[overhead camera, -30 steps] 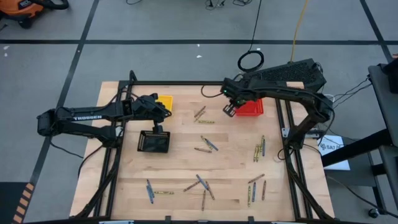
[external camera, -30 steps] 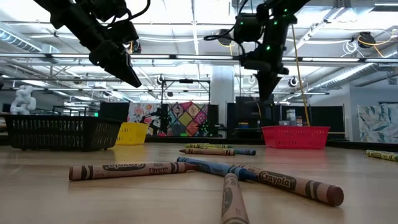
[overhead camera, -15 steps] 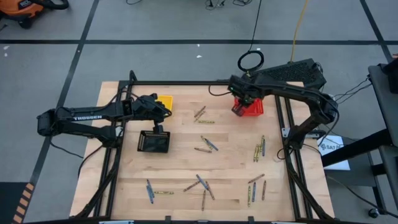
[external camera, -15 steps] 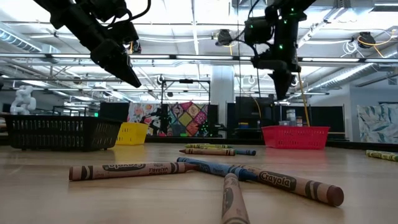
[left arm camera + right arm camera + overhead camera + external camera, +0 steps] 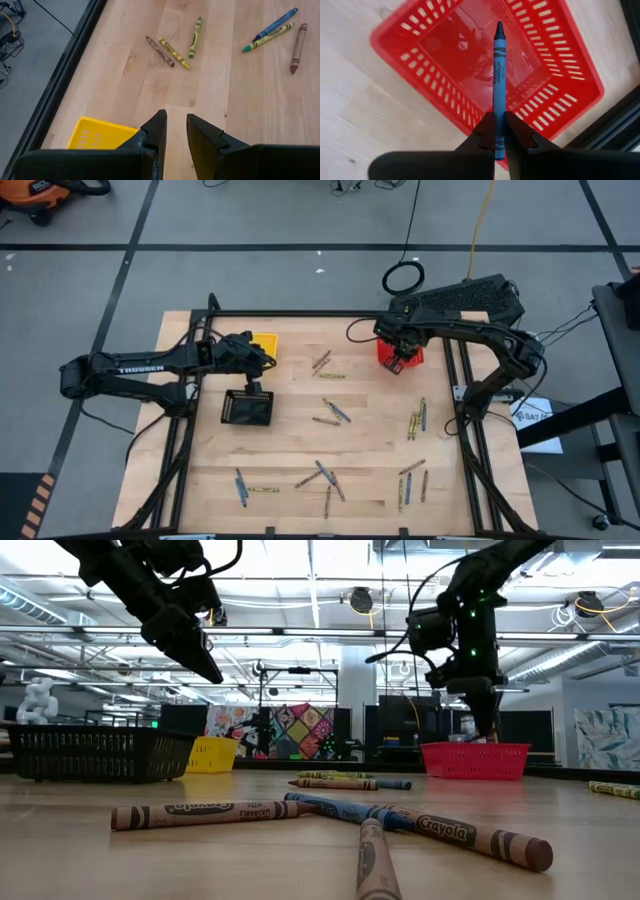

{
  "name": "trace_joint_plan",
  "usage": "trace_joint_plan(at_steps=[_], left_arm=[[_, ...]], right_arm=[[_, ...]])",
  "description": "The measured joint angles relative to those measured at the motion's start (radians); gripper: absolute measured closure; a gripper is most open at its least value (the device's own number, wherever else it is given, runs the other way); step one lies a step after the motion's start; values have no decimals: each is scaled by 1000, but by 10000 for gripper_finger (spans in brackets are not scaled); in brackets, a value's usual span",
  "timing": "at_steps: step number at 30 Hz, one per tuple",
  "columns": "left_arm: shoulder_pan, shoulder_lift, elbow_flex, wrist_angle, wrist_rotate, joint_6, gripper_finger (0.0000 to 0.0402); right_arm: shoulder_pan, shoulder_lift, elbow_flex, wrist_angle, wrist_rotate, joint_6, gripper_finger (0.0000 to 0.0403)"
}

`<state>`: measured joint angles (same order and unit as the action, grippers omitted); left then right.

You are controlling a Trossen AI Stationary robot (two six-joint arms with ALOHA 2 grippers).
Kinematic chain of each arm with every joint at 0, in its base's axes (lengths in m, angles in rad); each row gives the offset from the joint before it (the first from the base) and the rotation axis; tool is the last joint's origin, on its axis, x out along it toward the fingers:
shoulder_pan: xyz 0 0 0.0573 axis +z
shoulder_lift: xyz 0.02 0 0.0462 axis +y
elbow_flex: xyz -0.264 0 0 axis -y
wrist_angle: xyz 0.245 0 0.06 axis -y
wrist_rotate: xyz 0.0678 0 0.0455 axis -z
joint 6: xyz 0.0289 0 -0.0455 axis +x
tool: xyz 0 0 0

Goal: Sort crayons
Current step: Put the blue crayon into the red bin, then put the brown crayon into the yellow bin

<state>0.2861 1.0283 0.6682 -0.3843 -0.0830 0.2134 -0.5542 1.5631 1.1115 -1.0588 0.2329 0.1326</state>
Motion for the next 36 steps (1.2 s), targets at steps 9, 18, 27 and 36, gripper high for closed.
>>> trace_joint_plan(at_steps=[9,18,27,36], left_arm=[[0,0,0,0,0,1,322],[0,0,0,1,0,2,322],[0,0,0,26,0,10,322],[-1,0,1,47,48,5,322]], right_arm=[[-9,0,-17,48,2,-37,386],[-9,0,-17,50,9,-40,350],[-9,0,-17,66,8,-17,330],[-9,0,-17,80,9,20,330]])
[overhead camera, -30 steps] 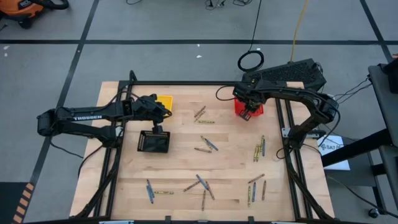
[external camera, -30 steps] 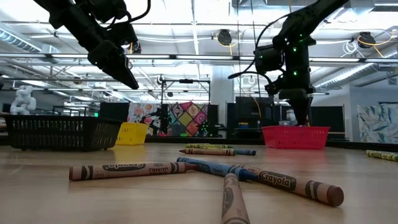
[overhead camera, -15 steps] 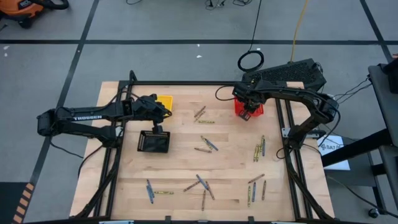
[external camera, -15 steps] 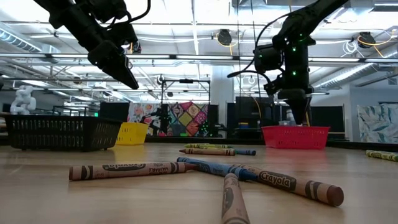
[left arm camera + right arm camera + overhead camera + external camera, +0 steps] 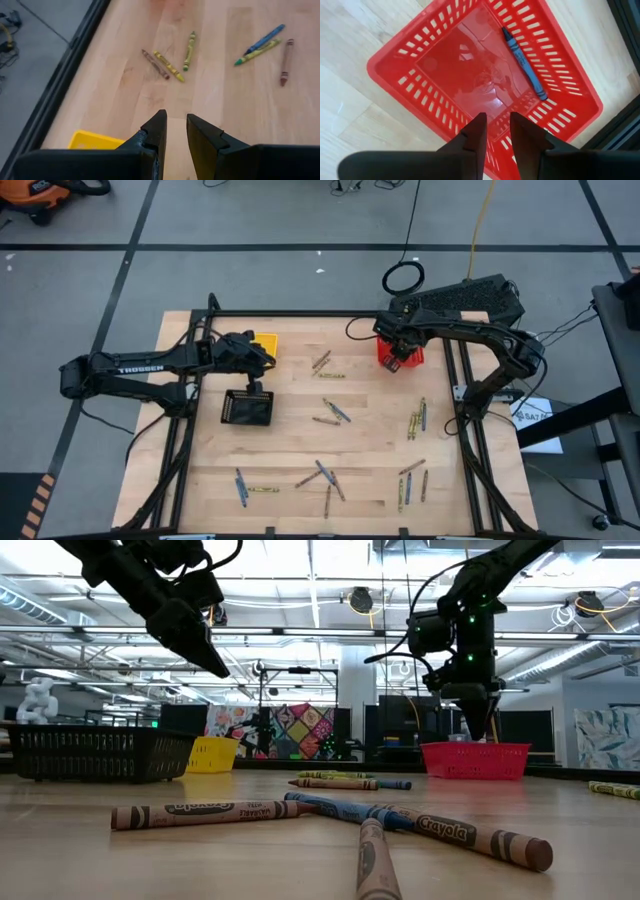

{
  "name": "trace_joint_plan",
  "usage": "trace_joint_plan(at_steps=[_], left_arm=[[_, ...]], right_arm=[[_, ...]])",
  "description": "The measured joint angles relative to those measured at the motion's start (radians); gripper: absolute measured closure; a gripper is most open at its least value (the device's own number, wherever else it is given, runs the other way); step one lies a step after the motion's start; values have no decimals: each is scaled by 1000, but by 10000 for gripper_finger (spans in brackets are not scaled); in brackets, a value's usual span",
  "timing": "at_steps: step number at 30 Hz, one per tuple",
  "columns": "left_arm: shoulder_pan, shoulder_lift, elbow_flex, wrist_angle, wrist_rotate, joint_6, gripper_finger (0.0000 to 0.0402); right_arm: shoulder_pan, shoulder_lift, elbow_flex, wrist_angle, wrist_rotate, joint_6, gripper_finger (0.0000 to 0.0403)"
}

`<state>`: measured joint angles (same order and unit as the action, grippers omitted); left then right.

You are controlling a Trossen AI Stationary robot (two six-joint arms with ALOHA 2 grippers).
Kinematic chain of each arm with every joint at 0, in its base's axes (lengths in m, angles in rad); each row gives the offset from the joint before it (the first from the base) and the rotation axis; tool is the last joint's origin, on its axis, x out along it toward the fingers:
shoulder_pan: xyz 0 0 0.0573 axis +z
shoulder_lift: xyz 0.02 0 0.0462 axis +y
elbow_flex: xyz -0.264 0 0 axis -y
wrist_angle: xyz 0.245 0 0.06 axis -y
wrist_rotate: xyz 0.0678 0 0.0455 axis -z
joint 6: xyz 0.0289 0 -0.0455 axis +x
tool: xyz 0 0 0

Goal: Sort crayons
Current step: Put the brown crayon into the yellow bin

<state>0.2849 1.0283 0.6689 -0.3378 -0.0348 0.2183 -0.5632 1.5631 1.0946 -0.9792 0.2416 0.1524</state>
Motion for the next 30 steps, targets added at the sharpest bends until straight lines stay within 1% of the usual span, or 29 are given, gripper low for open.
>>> trace_joint_plan(at_steps=[5,11,16,19,23,30], left_arm=[[-29,0,0,25,19,-1,322],[-71,27,0,121,106,-5,322],[-120,138,0,161,97,-55,322],[-144,220,8,197,94,-56,322],[-164,332,88,189,92,-56,322],[-191,516,272,92,91,-55,322]], right_arm=[[0,0,0,11,0,0,330],[0,0,0,11,1,0,330],[0,0,0,11,1,0,330],[0,0,0,11,1,0,329],[0,0,0,13,1,0,329],[0,0,0,67,0,0,329]])
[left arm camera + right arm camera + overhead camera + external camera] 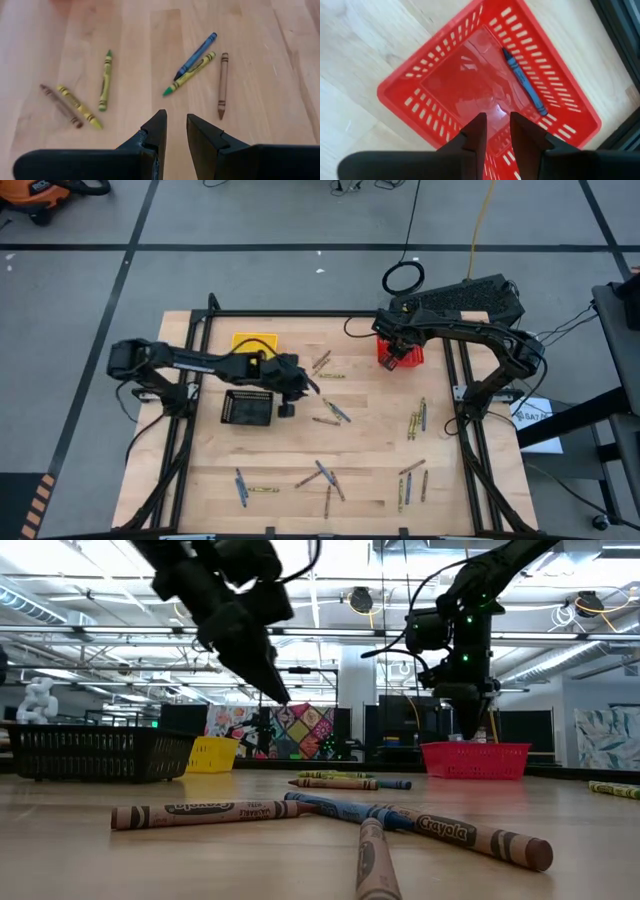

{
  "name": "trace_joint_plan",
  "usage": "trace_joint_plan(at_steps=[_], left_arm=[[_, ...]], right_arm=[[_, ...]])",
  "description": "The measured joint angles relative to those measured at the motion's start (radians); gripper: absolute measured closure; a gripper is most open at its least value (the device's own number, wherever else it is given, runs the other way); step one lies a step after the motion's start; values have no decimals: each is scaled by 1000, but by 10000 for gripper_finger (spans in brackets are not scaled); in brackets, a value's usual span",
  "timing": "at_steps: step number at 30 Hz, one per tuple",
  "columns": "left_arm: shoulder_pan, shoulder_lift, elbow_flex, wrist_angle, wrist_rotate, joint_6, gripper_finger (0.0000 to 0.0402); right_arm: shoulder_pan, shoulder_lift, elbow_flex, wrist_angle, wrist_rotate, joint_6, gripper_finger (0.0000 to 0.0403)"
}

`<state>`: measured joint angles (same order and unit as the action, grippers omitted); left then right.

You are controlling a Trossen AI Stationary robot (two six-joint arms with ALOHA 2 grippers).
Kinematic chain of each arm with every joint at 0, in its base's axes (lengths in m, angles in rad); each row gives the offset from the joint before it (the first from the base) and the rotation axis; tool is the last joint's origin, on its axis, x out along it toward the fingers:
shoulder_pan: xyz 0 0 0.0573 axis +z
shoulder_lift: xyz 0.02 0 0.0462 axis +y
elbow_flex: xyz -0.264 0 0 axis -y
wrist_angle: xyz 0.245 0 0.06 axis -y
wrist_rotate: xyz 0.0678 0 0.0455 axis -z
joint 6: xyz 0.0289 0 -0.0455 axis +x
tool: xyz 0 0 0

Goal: Sort crayons
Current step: Put the brown crayon into the yellow bin

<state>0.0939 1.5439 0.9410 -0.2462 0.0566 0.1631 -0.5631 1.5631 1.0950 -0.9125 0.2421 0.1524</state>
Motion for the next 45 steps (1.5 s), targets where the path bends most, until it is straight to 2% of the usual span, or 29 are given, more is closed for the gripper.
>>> trace_joint_plan(at_steps=[4,18,30,41,45], left_arm=[[-22,58,52,-31,0,1,322],[-105,185,114,-3,-1,52,322],[-130,292,114,59,-1,26,322],[-161,331,115,119,0,17,322],[-158,362,115,141,-28,6,322]], right_arm=[[0,0,0,7,-1,-8,330],[2,0,0,-5,-7,42,330],[3,1,0,-16,-8,71,330],[3,1,1,-14,-8,71,330],[3,1,1,-10,-8,70,330]])
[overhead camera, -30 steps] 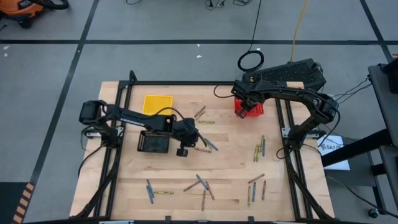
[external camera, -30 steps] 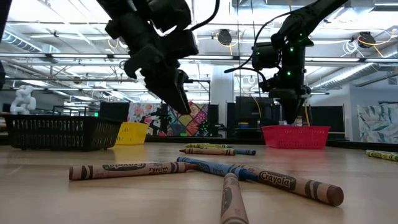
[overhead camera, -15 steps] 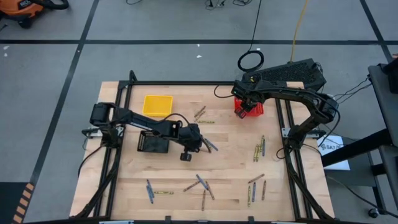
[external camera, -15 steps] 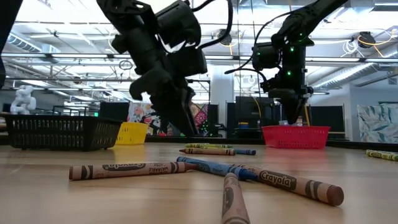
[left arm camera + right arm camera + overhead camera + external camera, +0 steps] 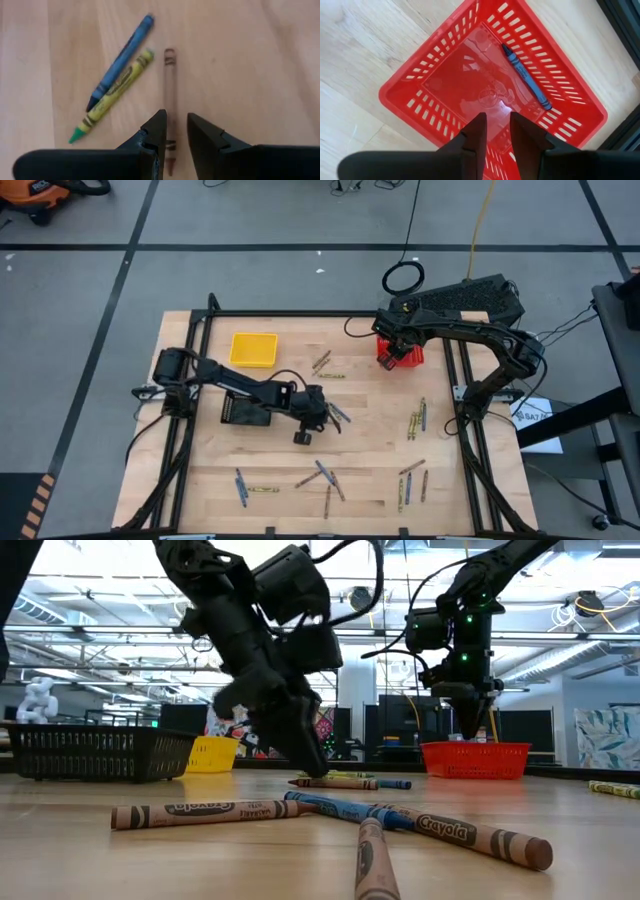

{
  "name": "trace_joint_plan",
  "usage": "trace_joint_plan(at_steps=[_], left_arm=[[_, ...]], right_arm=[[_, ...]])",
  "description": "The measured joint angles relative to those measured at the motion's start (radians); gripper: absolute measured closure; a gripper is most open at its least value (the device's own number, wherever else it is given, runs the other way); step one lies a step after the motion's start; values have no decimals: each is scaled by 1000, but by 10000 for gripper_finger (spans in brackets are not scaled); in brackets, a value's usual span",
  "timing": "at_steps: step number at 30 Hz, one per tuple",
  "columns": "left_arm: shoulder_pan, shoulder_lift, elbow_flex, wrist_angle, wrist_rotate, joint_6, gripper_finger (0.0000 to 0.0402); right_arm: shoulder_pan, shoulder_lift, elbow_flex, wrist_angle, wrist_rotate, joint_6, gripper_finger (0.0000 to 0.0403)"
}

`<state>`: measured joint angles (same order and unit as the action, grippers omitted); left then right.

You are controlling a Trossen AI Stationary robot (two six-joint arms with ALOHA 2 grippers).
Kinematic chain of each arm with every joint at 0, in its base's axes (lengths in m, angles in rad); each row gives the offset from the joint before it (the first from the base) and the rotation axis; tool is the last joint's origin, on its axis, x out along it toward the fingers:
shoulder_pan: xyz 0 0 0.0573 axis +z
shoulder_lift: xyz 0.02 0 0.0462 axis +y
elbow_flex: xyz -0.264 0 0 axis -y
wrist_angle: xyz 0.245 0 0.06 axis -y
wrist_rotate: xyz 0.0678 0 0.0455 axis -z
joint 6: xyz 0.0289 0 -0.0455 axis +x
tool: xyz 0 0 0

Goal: Sort crayons
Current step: Put the brown crayon into the yellow bin

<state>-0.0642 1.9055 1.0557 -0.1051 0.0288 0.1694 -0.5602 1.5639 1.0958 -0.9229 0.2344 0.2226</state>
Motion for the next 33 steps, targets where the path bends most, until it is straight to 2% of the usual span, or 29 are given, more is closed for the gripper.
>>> trace_joint_plan(at_steps=[13,22,33], left_arm=[[9,76,3,24,-2,-85,323],[9,75,3,10,6,-86,392],[-10,44,0,-27,24,-85,393]], right_arm=[[0,0,0,20,0,-25,330],[0,0,0,28,0,-25,330],[0,0,0,28,0,-26,330]])
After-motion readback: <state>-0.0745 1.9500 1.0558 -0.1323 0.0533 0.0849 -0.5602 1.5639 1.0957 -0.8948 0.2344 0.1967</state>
